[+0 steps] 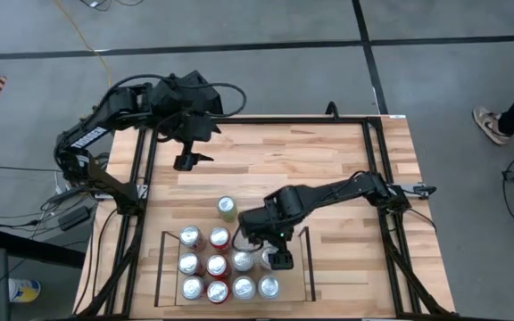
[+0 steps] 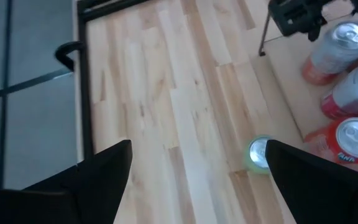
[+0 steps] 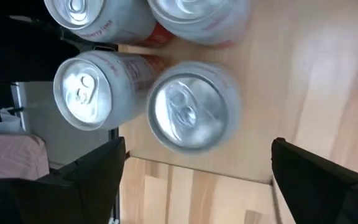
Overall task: Place canned beverage on shelf
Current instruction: Put the green soda can on the shelf
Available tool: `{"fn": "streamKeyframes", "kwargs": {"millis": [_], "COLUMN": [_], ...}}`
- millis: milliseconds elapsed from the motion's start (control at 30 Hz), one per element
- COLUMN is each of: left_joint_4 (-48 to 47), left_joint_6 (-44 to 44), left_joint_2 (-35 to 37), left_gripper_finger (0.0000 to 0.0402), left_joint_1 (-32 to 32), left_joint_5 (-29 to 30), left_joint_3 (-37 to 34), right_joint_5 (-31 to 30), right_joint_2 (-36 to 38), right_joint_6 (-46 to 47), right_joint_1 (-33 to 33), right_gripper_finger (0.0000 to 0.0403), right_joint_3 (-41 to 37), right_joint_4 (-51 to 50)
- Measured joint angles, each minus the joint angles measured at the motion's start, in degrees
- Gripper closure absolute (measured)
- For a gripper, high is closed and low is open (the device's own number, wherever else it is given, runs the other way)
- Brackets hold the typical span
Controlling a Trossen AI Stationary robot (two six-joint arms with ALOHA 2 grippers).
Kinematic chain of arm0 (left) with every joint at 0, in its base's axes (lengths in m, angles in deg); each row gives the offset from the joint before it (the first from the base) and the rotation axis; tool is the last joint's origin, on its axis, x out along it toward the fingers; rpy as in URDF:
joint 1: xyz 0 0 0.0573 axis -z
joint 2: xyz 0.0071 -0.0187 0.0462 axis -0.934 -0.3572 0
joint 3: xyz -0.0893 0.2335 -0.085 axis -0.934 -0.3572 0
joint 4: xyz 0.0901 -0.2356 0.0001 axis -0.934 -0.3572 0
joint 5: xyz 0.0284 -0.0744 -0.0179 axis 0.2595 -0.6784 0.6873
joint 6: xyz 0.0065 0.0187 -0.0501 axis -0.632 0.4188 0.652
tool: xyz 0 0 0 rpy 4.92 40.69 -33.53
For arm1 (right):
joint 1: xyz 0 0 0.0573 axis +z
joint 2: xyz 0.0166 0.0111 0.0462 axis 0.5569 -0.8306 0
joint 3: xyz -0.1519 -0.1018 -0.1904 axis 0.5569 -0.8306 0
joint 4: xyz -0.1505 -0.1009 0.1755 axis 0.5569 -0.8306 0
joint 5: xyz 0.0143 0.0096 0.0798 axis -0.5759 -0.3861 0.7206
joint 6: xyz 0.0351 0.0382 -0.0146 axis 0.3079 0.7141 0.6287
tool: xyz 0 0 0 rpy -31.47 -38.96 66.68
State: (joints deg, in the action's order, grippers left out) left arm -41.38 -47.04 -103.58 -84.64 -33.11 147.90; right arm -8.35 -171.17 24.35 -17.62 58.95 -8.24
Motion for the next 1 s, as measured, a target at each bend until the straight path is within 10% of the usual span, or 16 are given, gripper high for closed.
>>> {"fn": "streamKeyframes", "kwargs": {"millis": [467,1000], "left_joint_4": [-1.5,-1.4], "left_joint_6": [11.6,16.8], "left_joint_2": [7.4,8.8], "left_gripper_finger": [0.0047,0.0047], "left_joint_1": [-1.2,-1.2], "left_joint_5": [7.0,13.9], "left_joint_3": [0.0,-0.2], "right_joint_5": [-17.9,-9.4], "right_joint_2": [6.7,-1.2], "right_joint_6": [-19.7,-45.1], "right_joint_1": [-11.1,-16.6], "right_gripper_finger": [0.0029,0.0031], "right_joint_3": [0.0,-1.3], "right_joint_4": [4.1,23.8]}}
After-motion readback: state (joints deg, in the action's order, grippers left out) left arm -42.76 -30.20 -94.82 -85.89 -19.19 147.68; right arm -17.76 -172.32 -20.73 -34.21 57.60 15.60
